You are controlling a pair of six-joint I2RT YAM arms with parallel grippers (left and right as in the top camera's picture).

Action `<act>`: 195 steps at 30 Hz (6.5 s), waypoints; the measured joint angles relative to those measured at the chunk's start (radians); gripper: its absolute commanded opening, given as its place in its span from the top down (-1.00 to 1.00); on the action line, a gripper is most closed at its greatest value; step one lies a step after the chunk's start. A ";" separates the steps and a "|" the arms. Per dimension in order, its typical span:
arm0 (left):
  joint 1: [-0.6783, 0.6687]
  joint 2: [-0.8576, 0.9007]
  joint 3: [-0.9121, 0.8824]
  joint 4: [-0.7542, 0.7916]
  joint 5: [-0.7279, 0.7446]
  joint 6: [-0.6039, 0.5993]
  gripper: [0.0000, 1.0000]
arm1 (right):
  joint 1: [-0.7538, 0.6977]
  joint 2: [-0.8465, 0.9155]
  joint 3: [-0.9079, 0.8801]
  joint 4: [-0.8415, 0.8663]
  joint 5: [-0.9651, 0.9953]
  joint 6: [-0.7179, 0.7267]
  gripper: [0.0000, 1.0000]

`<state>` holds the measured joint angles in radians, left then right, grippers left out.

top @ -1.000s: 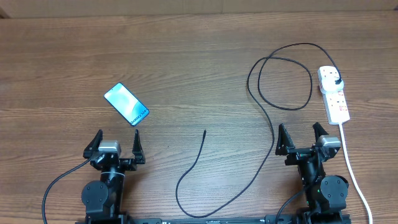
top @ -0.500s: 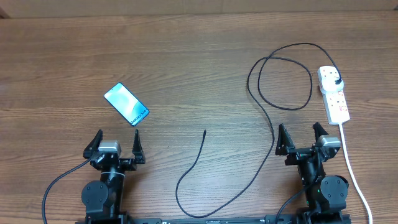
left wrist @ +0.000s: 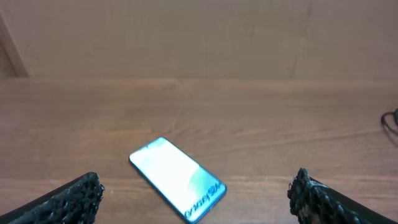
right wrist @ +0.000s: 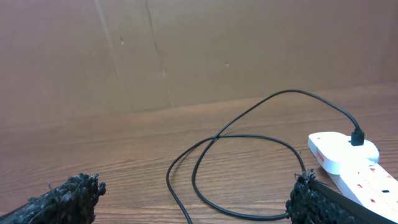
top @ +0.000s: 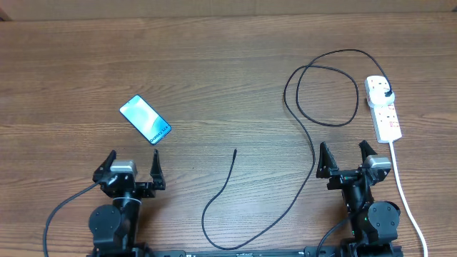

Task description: Plug charger to phone and switch on socket

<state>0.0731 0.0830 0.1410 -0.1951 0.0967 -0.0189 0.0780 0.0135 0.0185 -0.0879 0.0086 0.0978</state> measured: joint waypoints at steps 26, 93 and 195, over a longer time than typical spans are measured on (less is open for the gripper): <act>0.000 1.180 1.118 -0.729 -0.013 -0.012 -1.00 | 0.000 -0.001 0.000 -0.001 0.000 0.000 -1.00; -0.044 2.115 1.677 -0.999 -0.134 -0.641 -0.99 | 0.000 -0.001 0.000 -0.001 0.000 0.000 -1.00; -0.047 2.081 1.434 -0.732 -0.127 -0.655 -0.99 | 0.000 -0.001 0.000 -0.002 0.000 0.000 -1.00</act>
<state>0.0257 2.1635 1.5749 -0.9276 -0.0299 -0.6739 0.0780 0.0128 0.0185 -0.0898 0.0086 0.0975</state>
